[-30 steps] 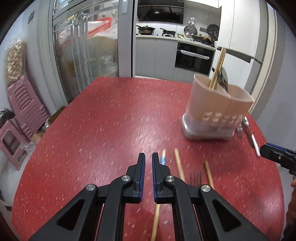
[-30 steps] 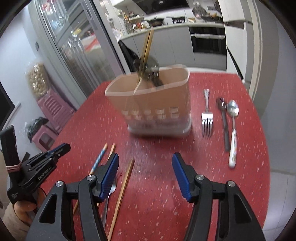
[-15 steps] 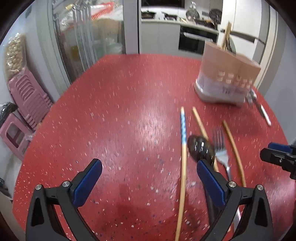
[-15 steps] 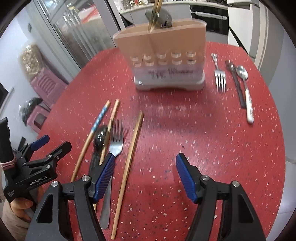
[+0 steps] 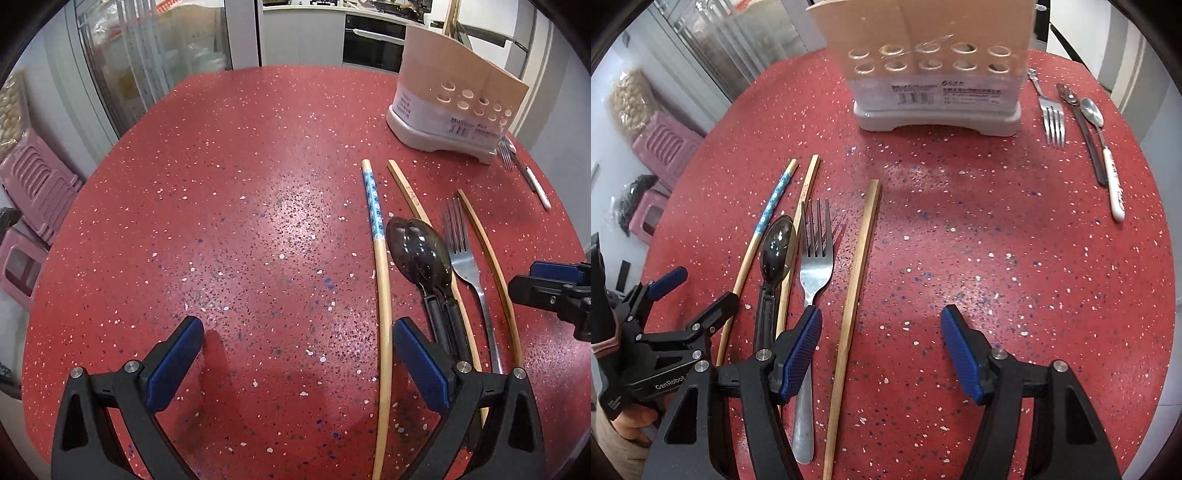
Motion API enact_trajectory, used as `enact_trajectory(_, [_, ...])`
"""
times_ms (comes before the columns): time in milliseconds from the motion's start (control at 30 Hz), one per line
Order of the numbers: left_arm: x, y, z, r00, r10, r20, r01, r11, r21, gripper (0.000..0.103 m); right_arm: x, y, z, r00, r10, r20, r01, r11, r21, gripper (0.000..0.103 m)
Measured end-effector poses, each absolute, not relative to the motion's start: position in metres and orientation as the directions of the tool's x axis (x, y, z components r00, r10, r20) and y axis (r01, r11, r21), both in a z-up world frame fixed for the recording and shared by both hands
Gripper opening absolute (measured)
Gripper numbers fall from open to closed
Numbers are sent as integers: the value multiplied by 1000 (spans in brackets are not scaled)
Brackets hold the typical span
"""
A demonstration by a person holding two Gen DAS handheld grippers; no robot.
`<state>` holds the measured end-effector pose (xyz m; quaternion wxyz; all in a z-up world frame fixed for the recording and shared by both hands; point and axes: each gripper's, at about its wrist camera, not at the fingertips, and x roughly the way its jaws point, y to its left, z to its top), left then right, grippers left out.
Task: Organize utensils
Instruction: 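Move both tools back toward the remaining chopsticks and forks, then close the right gripper on a plain wooden chopstick while the left grips a blue-patterned chopstick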
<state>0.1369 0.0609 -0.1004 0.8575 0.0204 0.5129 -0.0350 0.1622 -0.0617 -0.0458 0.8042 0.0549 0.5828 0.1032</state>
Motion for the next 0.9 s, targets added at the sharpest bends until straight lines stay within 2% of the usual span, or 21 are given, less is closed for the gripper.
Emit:
enact_trajectory(200, [147,56,-102,467,-39,-884,95,995,6,103,168,-44,-49,296,164,-941,-128,983,131,67])
enact_trajectory(500, [160,51,-100,453,-50,-890,120,993,5,103,182,-10,-51,291,49,-955,-182,983,-5,55])
enact_trajectory(733, [173,36,-97,420,-87,-904,185,983,-9,103,183,7,-50,277,65,-959,-228,974,0,29])
enact_trajectory(800, [177,34,-95,407,-102,-908,203,979,-19,103,184,7,-50,275,69,-959,-236,972,2,25])
enact_trajectory(833, [179,32,-94,400,-103,-911,209,978,-19,103,184,8,-50,274,76,-959,-241,971,8,20])
enact_trajectory(867, [180,30,-93,393,-106,-913,220,975,-19,103,184,8,-50,273,80,-959,-242,970,12,10])
enact_trajectory(900, [182,28,-93,388,-108,-915,227,974,-19,103,184,9,-50,272,84,-959,-243,970,16,11])
